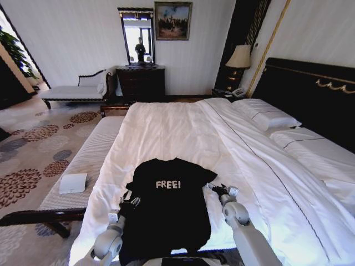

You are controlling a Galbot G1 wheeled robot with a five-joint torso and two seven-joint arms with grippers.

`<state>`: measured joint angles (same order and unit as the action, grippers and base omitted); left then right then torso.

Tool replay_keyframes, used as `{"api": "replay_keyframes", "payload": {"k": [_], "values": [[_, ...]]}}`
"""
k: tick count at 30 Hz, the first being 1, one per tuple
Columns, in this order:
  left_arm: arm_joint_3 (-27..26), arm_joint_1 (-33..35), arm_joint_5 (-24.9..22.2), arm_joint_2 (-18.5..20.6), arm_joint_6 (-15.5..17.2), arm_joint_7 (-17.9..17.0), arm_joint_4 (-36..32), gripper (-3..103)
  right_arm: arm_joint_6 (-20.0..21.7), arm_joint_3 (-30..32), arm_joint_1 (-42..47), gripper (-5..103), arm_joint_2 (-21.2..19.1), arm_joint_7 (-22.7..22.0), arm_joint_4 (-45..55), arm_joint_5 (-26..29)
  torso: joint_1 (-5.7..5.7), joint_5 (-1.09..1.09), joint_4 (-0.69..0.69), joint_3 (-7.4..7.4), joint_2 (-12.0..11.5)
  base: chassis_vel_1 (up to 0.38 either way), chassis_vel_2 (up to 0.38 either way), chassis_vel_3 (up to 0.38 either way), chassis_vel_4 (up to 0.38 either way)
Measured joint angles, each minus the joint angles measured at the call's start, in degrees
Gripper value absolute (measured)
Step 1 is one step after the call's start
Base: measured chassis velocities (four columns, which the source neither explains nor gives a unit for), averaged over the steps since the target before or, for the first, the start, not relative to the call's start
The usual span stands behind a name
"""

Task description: Fold the clothes on the bed.

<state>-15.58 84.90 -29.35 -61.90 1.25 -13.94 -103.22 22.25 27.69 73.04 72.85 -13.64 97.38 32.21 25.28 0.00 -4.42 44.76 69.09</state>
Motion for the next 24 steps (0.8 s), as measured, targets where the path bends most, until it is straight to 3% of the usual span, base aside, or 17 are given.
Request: {"api": "replay_keyframes", "payload": {"k": [12,15,18,19,22,24], "values": [[1.1,-3.3,-0.7,-1.3,-0.1,-1.1,4.1,49,0.0,0.9,1.2,100,-0.5,0.0,1.2,0.1,0.0,0.0,0.0,0.0,0.0,0.0,0.0,0.0,0.0],[0.9,-3.3,-0.6,-1.5,-0.4,-1.2,4.6,38,0.0,1.2,1.5,100,-0.6,-0.1,1.4,0.1,0.0,0.0,0.0,0.0,0.0,0.0,0.0,0.0,0.0],[0.9,-3.2,-0.6,-1.6,-0.5,-1.2,4.6,32,0.0,1.2,1.5,100,-0.6,-0.1,1.4,0.1,0.0,0.0,0.0,0.0,0.0,0.0,0.0,0.0,0.0],[0.9,-3.1,-0.5,-1.7,-0.6,-1.1,4.5,24,0.0,1.2,1.5,100,-0.6,-0.1,1.4,0.1,0.0,0.0,0.01,0.0,0.0,0.0,0.0,0.0,0.0],[0.8,-3.2,-0.5,-1.8,-0.7,-1.1,4.7,21,0.0,1.2,1.4,100,-0.6,-0.1,1.4,0.2,0.0,0.0,0.0,0.0,0.0,0.0,0.0,0.0,0.0],[0.7,-3.4,-0.5,-2.1,-0.7,-1.1,4.9,11,0.0,1.2,1.4,100,-0.6,-0.1,1.4,0.2,0.0,0.0,0.0,0.0,0.0,0.0,0.0,0.0,0.0]]}}
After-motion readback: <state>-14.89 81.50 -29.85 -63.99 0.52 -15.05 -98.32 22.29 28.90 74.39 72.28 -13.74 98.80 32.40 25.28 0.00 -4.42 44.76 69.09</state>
